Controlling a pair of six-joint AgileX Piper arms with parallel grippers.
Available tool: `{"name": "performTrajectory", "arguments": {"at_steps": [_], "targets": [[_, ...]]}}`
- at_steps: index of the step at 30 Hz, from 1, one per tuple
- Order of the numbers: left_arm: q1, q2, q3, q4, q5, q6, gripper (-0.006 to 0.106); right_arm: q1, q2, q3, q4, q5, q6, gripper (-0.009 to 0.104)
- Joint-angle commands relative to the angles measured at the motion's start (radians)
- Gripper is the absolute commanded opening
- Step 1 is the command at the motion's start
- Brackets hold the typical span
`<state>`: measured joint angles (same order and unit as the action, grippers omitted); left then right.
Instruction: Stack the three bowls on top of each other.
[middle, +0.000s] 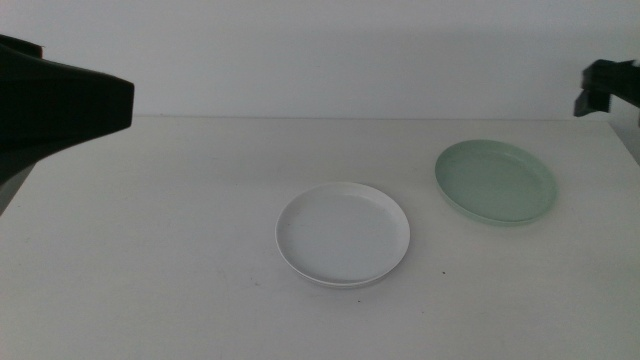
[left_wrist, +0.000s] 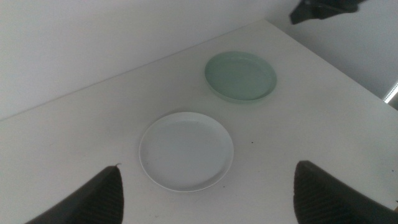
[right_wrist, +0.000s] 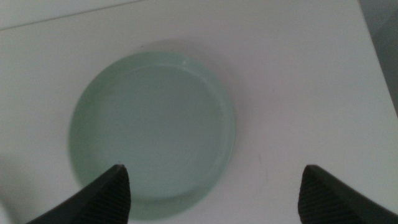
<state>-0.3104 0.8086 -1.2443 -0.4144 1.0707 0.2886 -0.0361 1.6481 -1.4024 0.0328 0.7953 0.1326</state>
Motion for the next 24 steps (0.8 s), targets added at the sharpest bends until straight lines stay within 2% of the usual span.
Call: {"name": "performTrajectory", "arguments": {"at_steps": [1,6,12,17,24], "targets": [[0.001,-0.005,0.006,-0.004,-0.013,-0.006,0.094,-0.014,0.087,-0.083,0.0,0.036,-0.029,0.093],[0.001,-0.005,0.006,-0.004,-0.013,-0.006,0.094,-0.038,0.273,-0.229,0.014,0.096,-0.037,0.093],[0.001,-0.005,0.006,-0.004,-0.013,-0.006,0.094,-0.068,0.446,-0.363,0.129,0.166,-0.104,0.093],[0.001,-0.005,0.006,-0.004,-0.013,-0.006,0.094,-0.072,0.54,-0.409,0.142,0.174,-0.106,0.089],[0.001,-0.005,0.006,-0.004,-0.013,-0.006,0.094,-0.072,0.606,-0.409,0.144,0.176,-0.106,0.077]]}}
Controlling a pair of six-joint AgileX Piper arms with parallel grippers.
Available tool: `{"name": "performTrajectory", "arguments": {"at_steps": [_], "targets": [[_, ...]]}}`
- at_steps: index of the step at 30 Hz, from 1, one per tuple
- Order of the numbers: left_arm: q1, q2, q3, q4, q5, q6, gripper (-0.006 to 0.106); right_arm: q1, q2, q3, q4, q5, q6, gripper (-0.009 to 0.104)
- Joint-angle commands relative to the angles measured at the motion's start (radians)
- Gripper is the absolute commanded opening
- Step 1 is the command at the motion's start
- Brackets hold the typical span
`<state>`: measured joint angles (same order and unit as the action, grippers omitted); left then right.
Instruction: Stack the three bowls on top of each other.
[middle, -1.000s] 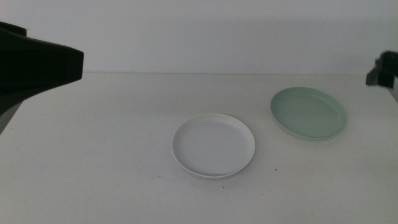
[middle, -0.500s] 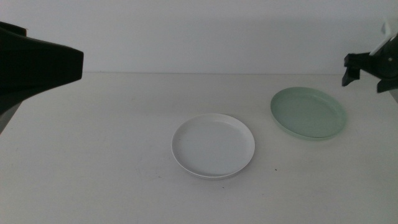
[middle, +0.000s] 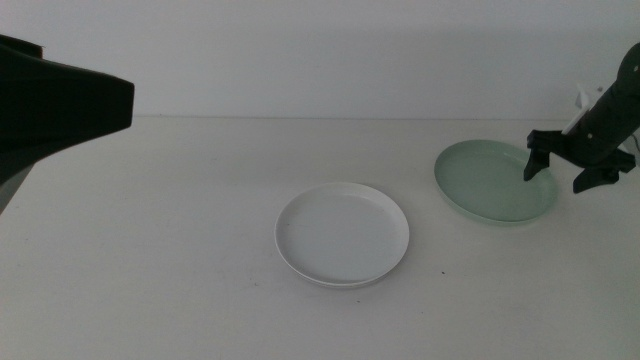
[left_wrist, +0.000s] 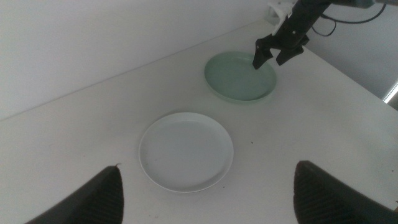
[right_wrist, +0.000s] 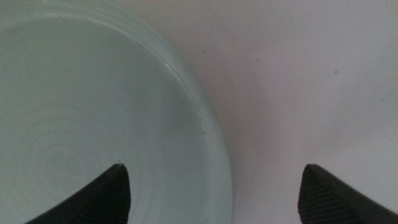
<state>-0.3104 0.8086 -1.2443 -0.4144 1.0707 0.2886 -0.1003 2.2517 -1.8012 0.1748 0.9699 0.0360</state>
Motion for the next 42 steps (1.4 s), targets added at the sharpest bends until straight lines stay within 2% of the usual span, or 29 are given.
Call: {"name": "performTrajectory", "arguments": {"at_steps": [1,3,8,10,14,19,29,33,38,40,42], "targets": [[0.001,-0.005,0.006,-0.004,-0.013,-0.006,0.094,-0.008,0.009,-0.011,0.004,0.001,-0.01,0.075],[0.001,-0.005,0.006,-0.004,-0.013,-0.006,0.094,-0.008,0.018,-0.011,0.004,0.001,-0.01,0.068],[0.001,-0.005,0.006,-0.004,-0.013,-0.006,0.094,-0.009,0.02,-0.011,0.004,-0.001,-0.01,0.031],[0.001,-0.005,0.006,-0.004,-0.013,-0.006,0.094,-0.009,0.02,-0.011,0.0,-0.005,-0.01,0.024],[0.001,-0.005,0.006,-0.004,-0.013,-0.006,0.094,-0.009,0.022,-0.011,-0.01,-0.002,-0.01,0.024],[0.001,-0.005,0.006,-0.004,-0.013,-0.006,0.094,-0.009,0.024,-0.007,-0.015,0.012,-0.01,0.016],[0.001,-0.005,0.006,-0.004,-0.013,-0.006,0.094,-0.009,0.047,-0.006,-0.015,-0.001,-0.01,0.011],[0.001,-0.005,0.006,-0.004,-0.013,-0.006,0.094,-0.01,0.047,-0.006,-0.015,-0.017,-0.045,-0.003],[0.001,-0.005,0.006,-0.004,-0.013,-0.006,0.094,-0.028,0.015,-0.004,-0.01,0.036,-0.062,-0.003],[0.001,-0.005,0.006,-0.004,-0.013,-0.006,0.094,-0.038,-0.026,0.005,0.007,0.042,-0.063,-0.003],[0.001,-0.005,0.006,-0.004,-0.013,-0.006,0.094,-0.04,-0.08,0.031,0.054,0.025,-0.07,-0.003]]}}
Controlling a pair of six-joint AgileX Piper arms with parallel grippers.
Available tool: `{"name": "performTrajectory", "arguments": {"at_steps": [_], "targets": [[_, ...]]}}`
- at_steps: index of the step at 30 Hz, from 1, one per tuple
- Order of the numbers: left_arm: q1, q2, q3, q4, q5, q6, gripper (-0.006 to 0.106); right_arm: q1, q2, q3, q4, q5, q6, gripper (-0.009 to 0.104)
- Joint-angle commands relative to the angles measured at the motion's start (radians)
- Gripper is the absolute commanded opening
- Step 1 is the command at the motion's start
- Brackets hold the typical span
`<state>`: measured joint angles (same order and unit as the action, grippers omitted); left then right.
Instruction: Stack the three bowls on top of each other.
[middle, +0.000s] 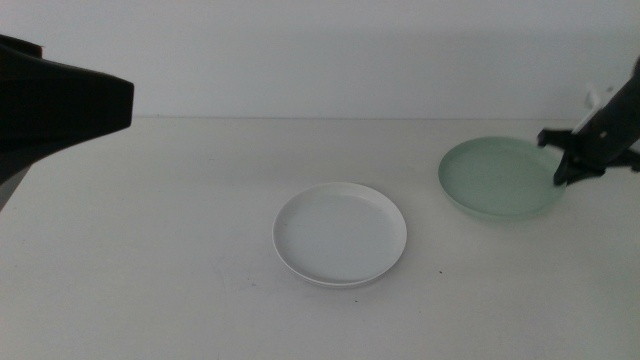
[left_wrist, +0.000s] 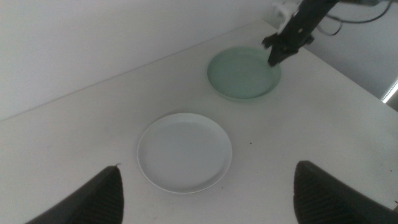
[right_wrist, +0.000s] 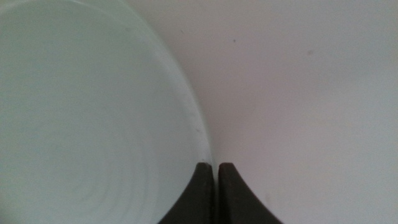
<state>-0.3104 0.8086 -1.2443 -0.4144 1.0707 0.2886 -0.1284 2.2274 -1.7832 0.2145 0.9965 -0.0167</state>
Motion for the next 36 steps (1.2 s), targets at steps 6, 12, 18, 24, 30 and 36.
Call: {"name": "performTrajectory", "arguments": {"at_steps": [6,12,18,24,30,36], "targets": [[0.001,-0.005,0.006,-0.004,-0.015,-0.006,0.094,0.049,-0.211,0.096,0.175,-0.041,-0.078,-0.003],[0.001,-0.005,0.006,-0.004,-0.015,-0.006,0.094,0.195,-0.23,0.096,0.187,0.003,-0.025,-0.003],[0.001,-0.005,0.006,-0.004,-0.015,-0.006,0.094,0.351,-0.2,0.096,0.176,0.003,0.017,-0.003],[0.001,-0.005,0.006,-0.004,-0.015,-0.006,0.094,0.444,-0.169,0.098,0.123,0.015,0.06,-0.003],[0.001,-0.005,0.006,-0.004,-0.015,-0.006,0.094,0.467,-0.14,0.098,0.125,0.028,0.062,-0.003],[0.001,-0.005,0.006,-0.004,-0.015,-0.006,0.094,0.467,-0.111,0.098,0.125,0.028,0.056,-0.003]]}}
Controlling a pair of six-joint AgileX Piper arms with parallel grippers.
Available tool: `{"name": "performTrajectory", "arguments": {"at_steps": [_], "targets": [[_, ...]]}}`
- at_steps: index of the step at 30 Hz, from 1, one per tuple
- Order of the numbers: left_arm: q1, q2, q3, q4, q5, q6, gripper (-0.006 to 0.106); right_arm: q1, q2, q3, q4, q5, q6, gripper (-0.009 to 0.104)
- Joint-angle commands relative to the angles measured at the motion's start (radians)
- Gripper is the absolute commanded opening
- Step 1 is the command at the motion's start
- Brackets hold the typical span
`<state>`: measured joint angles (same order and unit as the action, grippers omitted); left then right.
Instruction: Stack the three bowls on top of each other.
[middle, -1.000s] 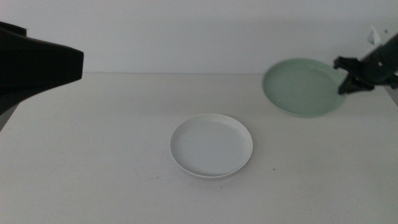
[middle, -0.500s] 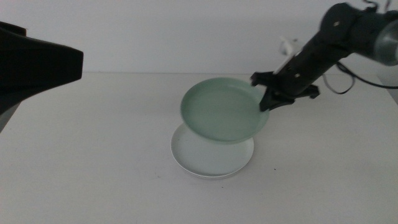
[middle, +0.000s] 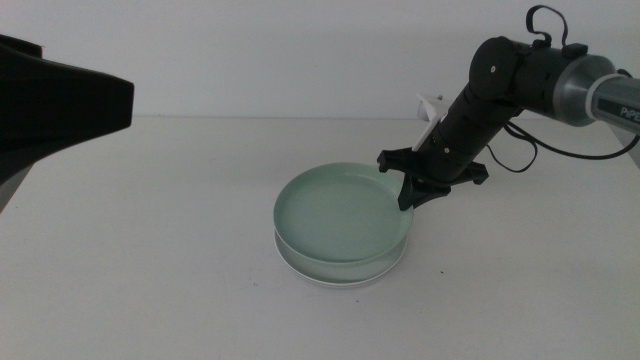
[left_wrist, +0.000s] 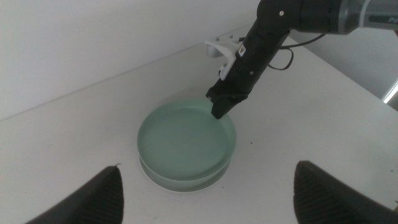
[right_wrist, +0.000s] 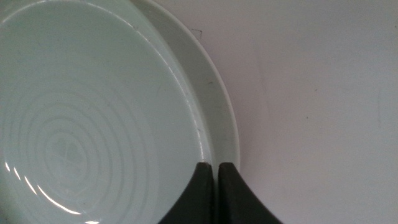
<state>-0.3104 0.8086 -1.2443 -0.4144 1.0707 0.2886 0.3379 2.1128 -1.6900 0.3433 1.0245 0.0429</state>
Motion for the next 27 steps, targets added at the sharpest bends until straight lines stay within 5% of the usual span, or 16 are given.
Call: {"name": "performTrajectory", "arguments": {"at_steps": [1,6,8,14,19,27], "targets": [[0.001,-0.005,0.006,-0.004,-0.015,-0.006,0.094,0.0,0.006,0.005,-0.004,0.0,-0.004,-0.003],[0.001,-0.005,0.006,-0.004,-0.015,-0.006,0.094,0.0,0.012,0.005,-0.004,0.0,-0.01,-0.002],[0.001,-0.005,0.006,-0.004,-0.015,-0.006,0.094,0.0,0.012,0.005,-0.004,0.0,-0.01,0.007],[0.001,-0.005,0.006,-0.004,-0.015,-0.006,0.094,0.0,-0.003,0.005,-0.002,-0.003,-0.043,0.059],[0.001,-0.005,0.006,-0.004,-0.015,-0.006,0.094,-0.01,-0.099,0.001,-0.004,0.023,-0.146,0.087],[0.001,-0.005,0.006,-0.004,-0.015,-0.006,0.094,-0.077,-0.431,0.019,-0.095,-0.003,-0.129,0.089]]}}
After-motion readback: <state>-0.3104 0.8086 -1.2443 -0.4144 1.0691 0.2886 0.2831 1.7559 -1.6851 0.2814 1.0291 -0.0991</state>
